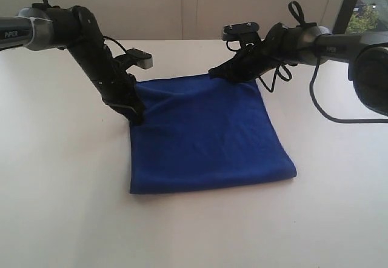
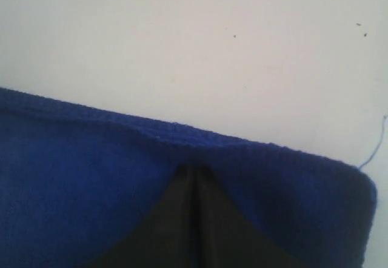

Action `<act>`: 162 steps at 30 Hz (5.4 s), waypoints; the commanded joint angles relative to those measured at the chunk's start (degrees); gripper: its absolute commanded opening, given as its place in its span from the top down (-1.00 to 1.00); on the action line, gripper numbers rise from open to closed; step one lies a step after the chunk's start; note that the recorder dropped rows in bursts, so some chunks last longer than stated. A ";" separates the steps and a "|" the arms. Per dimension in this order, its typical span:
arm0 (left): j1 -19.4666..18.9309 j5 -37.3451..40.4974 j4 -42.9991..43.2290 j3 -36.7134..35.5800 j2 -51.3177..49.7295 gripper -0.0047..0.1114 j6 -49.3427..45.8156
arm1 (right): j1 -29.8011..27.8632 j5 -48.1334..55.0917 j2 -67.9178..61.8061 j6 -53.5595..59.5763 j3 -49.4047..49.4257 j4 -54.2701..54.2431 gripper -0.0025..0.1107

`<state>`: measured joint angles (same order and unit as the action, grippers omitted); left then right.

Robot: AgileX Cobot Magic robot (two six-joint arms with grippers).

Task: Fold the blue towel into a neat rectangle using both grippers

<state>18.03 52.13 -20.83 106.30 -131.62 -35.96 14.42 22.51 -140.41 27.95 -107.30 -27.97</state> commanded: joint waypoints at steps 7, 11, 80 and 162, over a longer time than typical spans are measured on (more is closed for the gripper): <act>0.05 0.93 1.23 1.70 0.35 0.92 0.01 | -0.08 1.13 -0.43 0.26 -0.14 0.44 0.96; 0.05 -3.39 1.09 1.98 1.59 0.92 0.01 | -0.08 1.46 -0.43 0.26 -0.14 0.44 0.96; -0.26 -20.27 -0.96 1.65 -3.37 0.92 2.68 | -0.08 1.44 -0.43 -1.00 -0.14 0.44 0.96; -0.24 -26.94 1.24 1.77 1.54 0.92 -0.24 | 0.42 -1.75 3.15 0.56 -0.04 3.61 0.96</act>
<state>17.90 22.94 -19.90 108.25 -132.78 -36.02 14.42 17.41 -138.95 27.83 -107.40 -24.50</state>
